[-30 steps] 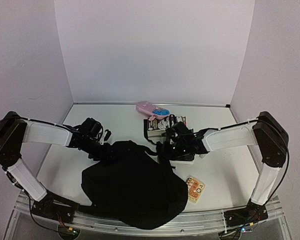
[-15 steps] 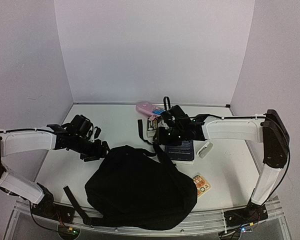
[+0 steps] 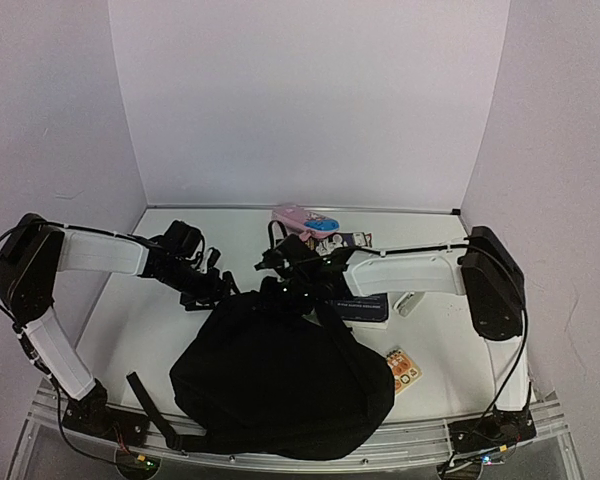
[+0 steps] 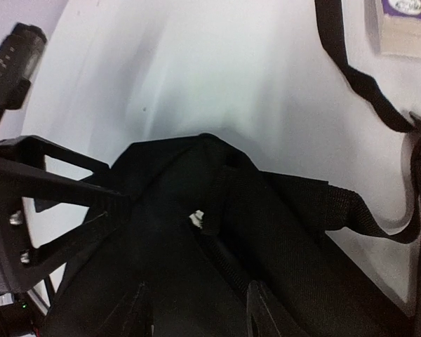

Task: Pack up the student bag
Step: Adjust the student bag at the center of the board, then zip the student bag at the center of the board.

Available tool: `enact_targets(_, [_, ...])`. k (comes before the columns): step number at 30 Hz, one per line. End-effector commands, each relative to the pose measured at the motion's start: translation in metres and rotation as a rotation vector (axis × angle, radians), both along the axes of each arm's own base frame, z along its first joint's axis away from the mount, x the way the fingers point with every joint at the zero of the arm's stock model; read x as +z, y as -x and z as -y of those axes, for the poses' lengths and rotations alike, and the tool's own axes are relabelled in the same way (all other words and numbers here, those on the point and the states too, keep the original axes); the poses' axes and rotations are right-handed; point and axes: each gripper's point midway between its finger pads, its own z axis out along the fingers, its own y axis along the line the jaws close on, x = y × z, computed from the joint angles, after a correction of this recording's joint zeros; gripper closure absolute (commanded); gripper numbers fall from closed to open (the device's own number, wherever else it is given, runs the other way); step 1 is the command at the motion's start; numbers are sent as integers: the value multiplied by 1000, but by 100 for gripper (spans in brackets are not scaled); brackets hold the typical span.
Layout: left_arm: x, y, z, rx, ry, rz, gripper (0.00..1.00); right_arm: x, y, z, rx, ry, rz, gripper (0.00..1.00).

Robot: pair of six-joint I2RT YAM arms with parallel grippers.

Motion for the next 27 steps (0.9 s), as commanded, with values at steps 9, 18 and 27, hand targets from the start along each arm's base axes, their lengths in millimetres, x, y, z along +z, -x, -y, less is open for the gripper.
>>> enact_targets(9, [4,-8,28,-62,147,13,68,-27,-15,-16,-43,9,-22,63])
enact_targets(18, [5,0,28,-52,182,3,90,-29,-32,-6,-164,21,22,70])
enact_targets(27, [7,5,25,-41,191,3,92,-40,-37,-15,-169,16,10,73])
